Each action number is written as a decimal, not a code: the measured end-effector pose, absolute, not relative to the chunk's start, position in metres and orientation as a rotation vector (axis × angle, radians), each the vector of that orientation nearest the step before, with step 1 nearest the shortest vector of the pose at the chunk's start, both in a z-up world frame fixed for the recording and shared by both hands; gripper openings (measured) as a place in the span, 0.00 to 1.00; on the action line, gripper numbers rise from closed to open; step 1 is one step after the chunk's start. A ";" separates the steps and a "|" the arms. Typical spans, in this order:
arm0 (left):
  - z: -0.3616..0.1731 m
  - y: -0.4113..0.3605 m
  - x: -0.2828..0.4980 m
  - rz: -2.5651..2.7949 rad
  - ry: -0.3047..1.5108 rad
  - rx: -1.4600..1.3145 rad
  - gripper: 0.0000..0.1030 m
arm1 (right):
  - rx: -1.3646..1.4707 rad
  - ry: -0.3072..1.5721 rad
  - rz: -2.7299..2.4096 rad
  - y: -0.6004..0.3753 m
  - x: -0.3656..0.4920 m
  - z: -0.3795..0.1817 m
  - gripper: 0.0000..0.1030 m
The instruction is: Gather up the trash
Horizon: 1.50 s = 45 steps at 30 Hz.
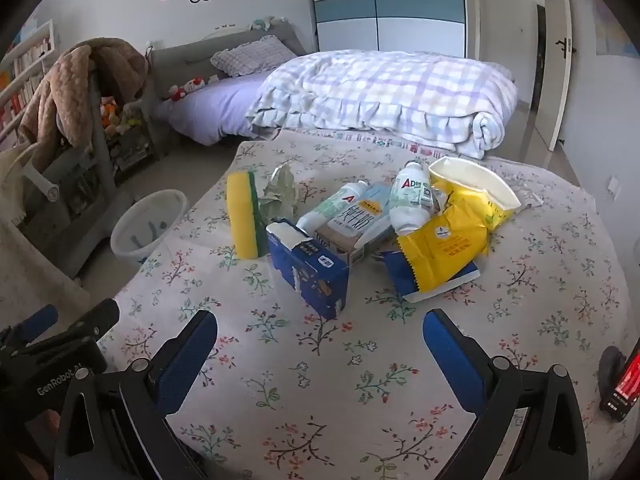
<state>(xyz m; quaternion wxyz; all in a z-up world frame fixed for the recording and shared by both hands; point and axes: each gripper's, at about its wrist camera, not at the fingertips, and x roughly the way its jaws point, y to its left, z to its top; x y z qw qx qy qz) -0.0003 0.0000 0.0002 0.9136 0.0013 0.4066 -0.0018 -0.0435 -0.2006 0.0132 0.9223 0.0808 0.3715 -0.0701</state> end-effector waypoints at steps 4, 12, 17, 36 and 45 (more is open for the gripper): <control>0.001 0.000 -0.003 -0.013 0.827 0.014 0.99 | 0.152 0.769 -0.147 -0.194 -0.045 0.013 1.00; 0.003 0.001 -0.004 0.003 0.831 0.010 0.99 | 0.150 0.766 -0.114 -0.194 -0.043 0.015 1.00; 0.002 0.003 -0.003 -0.001 0.832 0.010 0.99 | 0.150 0.769 -0.111 -0.193 -0.043 0.014 1.00; 0.001 0.001 -0.002 0.000 0.834 0.010 0.99 | 0.160 0.774 -0.111 -0.195 -0.043 0.012 1.00; 0.001 0.002 -0.002 -0.002 0.835 0.010 0.99 | 0.160 0.775 -0.111 -0.194 -0.044 0.012 1.00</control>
